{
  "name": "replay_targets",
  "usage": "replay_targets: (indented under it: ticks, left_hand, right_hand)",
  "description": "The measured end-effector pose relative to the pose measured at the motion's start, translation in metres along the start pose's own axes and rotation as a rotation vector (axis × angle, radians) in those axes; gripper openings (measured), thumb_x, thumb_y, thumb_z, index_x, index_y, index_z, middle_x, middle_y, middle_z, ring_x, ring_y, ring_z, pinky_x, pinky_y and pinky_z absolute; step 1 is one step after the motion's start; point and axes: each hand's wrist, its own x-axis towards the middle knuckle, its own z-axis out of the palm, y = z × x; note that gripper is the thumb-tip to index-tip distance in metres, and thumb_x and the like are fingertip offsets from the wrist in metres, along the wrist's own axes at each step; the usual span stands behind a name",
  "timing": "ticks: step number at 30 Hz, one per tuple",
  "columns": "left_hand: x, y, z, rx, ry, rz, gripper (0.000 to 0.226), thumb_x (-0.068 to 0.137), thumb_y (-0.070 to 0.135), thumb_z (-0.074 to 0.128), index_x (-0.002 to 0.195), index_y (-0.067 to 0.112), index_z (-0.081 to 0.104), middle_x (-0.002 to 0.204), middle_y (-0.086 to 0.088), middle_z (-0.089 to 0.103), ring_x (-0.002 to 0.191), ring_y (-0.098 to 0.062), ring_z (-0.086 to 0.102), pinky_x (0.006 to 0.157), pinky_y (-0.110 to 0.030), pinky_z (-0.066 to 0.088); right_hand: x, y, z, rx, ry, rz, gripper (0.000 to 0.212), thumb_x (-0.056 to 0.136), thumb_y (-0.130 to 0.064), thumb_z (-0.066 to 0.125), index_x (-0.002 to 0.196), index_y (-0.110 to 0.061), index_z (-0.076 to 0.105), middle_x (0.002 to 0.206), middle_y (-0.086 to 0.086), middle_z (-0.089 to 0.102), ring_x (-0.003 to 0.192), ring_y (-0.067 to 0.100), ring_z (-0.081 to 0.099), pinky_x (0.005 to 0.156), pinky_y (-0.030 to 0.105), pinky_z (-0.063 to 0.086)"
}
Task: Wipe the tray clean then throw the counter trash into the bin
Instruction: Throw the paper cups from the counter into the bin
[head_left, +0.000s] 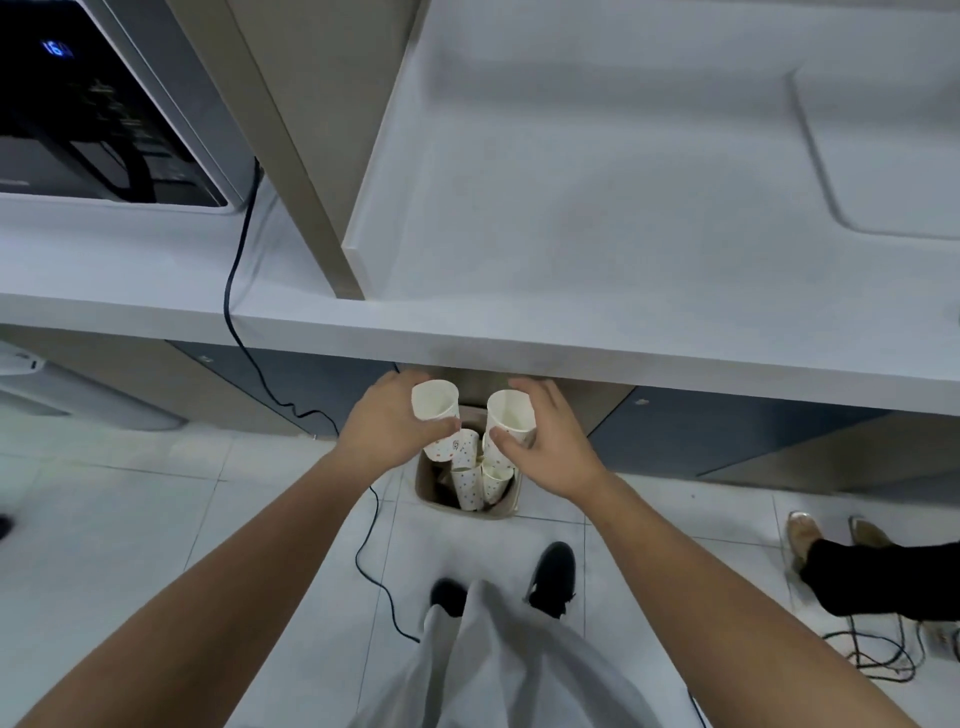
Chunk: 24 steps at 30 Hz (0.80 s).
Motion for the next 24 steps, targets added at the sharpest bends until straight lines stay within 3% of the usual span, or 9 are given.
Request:
replay_targets:
  ticks: [4,8,12,19,24]
  left_hand:
    - [0.014,-0.013,0.023,0.054,-0.02,-0.074,0.069,0.075,0.048,0.084,0.135,0.029,0.058,0.127,0.001,0.052,0.114,-0.02,0.057,0.09,-0.033,0.046]
    - [0.034,-0.031,0.057,0.106,-0.065,-0.11,0.068,0.074,0.046,0.084,0.134,0.026,0.057,0.124,-0.002,0.05,0.106,-0.023,0.059,0.083,-0.033,0.044]
    - [0.051,-0.046,0.089,0.154,-0.106,-0.14,0.076,0.075,0.045,0.084,0.141,0.023,0.052,0.132,-0.006,0.048,0.112,-0.029,0.061,0.092,-0.04,0.051]
    - [0.078,-0.076,0.141,0.208,-0.137,-0.154,0.076,0.075,0.047,0.083,0.139,0.019,0.053,0.129,-0.009,0.049,0.105,-0.033,0.064,0.091,-0.048,0.056]
    - [0.089,-0.092,0.161,0.255,-0.14,-0.157,0.079,0.075,0.048,0.084,0.141,0.02,0.051,0.127,-0.01,0.052,0.106,-0.034,0.064,0.087,-0.046,0.057]
  right_hand:
    - [0.01,0.023,0.026,-0.029,-0.076,0.075,0.066,0.087,-0.039,0.07,0.144,-0.026,0.039,0.134,-0.003,0.04,0.123,0.016,0.046,0.106,0.036,0.043]
    - [0.022,0.052,0.057,-0.065,-0.129,0.133,0.066,0.087,-0.033,0.072,0.143,-0.025,0.039,0.136,0.001,0.039,0.126,0.023,0.046,0.105,0.039,0.044]
    - [0.029,0.08,0.082,-0.114,-0.17,0.185,0.068,0.086,-0.03,0.073,0.144,-0.024,0.039,0.137,0.003,0.038,0.122,0.026,0.05,0.101,0.038,0.046]
    - [0.04,0.122,0.115,-0.208,-0.211,0.241,0.074,0.084,-0.036,0.072,0.147,-0.028,0.035,0.146,0.005,0.038,0.132,0.03,0.039,0.107,0.043,0.042]
    - [0.046,0.131,0.13,-0.284,-0.248,0.196,0.073,0.083,-0.044,0.069,0.145,-0.024,0.037,0.139,0.009,0.049,0.127,0.032,0.04,0.107,0.04,0.038]
